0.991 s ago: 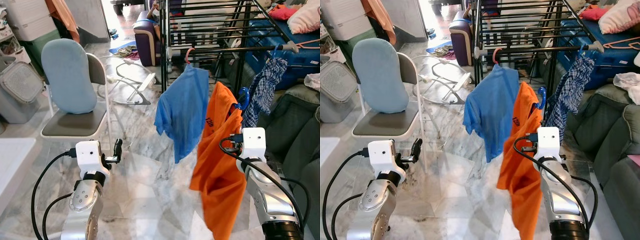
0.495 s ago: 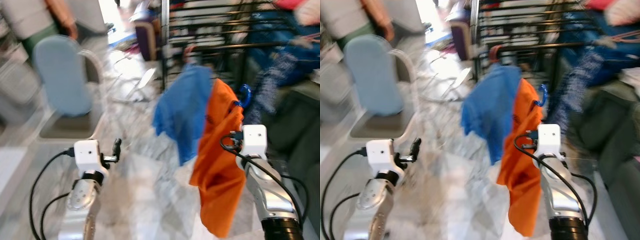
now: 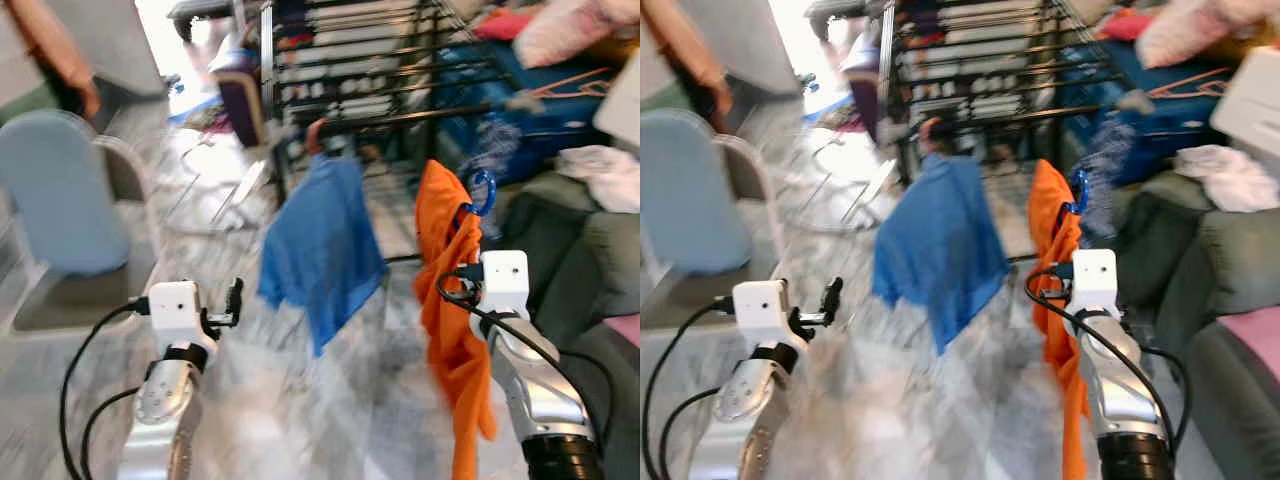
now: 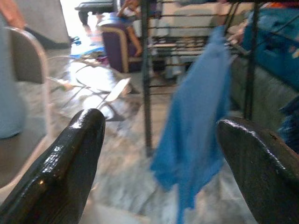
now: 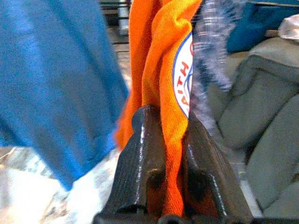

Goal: Hang hanger

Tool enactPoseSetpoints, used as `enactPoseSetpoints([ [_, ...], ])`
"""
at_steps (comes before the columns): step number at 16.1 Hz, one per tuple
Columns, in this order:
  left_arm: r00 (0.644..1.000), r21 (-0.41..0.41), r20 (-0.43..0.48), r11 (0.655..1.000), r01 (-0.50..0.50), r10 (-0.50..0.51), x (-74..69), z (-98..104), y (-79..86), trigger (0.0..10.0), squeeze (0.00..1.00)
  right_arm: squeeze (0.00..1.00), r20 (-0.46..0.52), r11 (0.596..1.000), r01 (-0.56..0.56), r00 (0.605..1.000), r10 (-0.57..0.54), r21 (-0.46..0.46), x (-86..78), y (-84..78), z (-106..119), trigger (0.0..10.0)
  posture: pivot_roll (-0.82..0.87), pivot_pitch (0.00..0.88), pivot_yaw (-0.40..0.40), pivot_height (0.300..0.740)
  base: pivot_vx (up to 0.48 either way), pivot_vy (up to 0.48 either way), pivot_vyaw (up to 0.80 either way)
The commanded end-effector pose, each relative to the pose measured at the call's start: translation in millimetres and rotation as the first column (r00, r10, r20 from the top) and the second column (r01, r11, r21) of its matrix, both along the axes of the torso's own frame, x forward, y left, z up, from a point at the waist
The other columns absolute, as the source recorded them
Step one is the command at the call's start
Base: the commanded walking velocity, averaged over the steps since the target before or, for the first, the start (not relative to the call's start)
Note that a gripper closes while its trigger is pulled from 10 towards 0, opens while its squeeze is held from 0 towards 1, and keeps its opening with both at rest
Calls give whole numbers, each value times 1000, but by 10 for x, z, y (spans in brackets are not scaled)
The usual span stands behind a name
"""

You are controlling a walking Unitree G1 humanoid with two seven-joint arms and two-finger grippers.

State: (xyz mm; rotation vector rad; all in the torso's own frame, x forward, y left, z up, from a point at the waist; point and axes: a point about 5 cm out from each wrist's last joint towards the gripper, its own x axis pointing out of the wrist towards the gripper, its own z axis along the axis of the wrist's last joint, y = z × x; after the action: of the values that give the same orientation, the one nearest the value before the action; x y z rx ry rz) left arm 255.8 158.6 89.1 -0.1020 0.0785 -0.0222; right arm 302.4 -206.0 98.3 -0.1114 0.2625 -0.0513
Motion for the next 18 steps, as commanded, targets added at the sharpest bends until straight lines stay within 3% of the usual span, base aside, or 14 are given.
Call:
enactPoseSetpoints([
  [1, 1000, 0, 5, 1000, 7, -7, 2, 19, -26, 10000, 0, 0, 62, 1000, -9, 998, 10, -7, 35, -13, 131, 10000, -138, 0, 88, 740, 465, 0, 506],
  [12, 1000, 0, 1, 1000, 12, -12, 6, 18, -34, 10000, 0, 0, 26, 1000, -27, 999, 27, 8, 57, 22, 85, 10000, -137, 0, 87, 740, 465, 0, 85],
  [16, 1000, 0, -2, 1000, -1, 1, 10, 22, -27, 10000, 0, 0, -15, 995, -94, 995, 94, 18, 120, 81, 53, 10000, -135, 0, 86, 740, 433, 0, 0],
  [18, 1000, 1, -8, 1000, -14, 14, 7, 16, -9, 10000, 0, 0, -30, 988, -149, 988, 150, 34, 136, 170, 41, 10000, -130, 0, 84, 740, 0, 0, 0],
])
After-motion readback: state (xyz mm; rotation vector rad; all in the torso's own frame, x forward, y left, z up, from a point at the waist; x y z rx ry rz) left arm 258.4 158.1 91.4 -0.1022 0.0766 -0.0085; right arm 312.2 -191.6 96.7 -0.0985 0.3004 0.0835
